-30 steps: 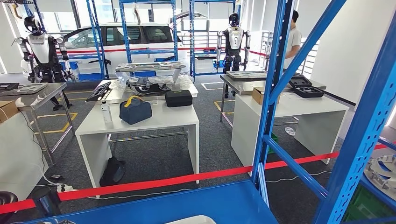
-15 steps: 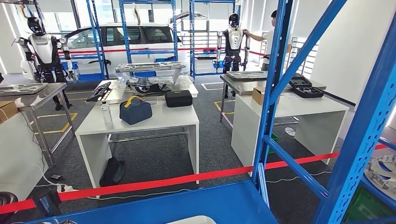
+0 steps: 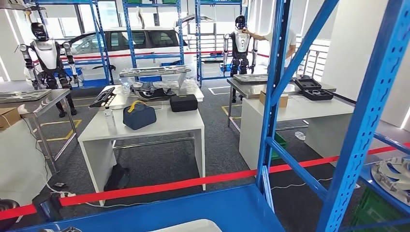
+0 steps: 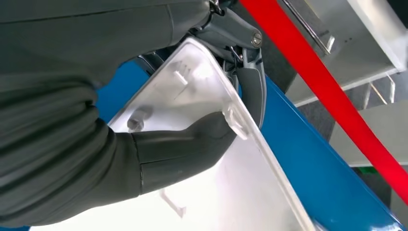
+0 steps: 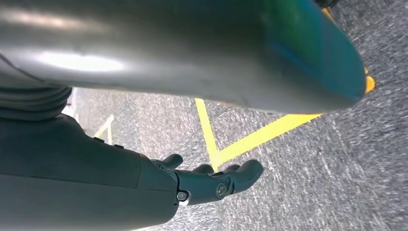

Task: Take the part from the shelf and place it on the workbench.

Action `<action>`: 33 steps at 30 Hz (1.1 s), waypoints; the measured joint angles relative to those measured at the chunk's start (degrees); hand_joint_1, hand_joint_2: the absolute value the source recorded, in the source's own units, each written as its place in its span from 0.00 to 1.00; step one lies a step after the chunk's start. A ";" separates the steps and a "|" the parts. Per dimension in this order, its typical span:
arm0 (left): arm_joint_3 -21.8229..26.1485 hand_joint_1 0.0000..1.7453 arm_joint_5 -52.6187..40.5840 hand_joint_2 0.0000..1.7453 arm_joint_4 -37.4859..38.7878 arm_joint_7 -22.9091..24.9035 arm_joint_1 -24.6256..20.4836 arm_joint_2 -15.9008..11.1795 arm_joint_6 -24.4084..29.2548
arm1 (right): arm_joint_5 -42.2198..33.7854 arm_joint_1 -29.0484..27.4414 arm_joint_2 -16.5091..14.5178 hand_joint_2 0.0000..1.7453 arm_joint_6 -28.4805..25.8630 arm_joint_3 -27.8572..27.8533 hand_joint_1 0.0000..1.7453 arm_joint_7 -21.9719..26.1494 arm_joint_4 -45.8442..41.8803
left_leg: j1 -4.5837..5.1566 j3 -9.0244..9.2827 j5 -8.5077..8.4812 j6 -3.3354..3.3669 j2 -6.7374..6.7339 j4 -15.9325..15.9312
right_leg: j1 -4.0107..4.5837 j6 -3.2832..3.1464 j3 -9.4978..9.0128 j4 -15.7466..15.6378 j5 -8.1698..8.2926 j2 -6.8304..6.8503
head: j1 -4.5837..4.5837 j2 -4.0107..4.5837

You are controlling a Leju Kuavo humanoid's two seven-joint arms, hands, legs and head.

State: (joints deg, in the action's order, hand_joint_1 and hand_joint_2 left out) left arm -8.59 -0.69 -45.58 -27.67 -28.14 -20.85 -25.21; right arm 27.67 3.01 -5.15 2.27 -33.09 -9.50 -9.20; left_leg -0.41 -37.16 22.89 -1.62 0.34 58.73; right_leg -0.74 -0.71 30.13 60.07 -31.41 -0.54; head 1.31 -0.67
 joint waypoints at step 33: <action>-0.60 1.00 -0.11 1.00 -1.56 0.94 1.15 0.37 0.37 | 0.52 0.11 -0.23 0.00 0.02 -0.26 0.00 0.13 0.00 | 0.07 -0.41 0.31 -0.83 -0.44 0.38 | 0.36 -1.39 0.30 -1.03 0.69 0.35 | 0.04 0.03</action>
State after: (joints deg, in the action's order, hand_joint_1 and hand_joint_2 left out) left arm -9.19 -0.81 -47.15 -26.73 -27.00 -20.49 -24.85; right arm 28.20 3.13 -5.38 2.30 -33.35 -9.38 -9.20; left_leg -0.34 -37.57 23.19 -2.45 -0.10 59.11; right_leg -0.38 -2.10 30.42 59.04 -30.72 -0.19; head 1.35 -0.64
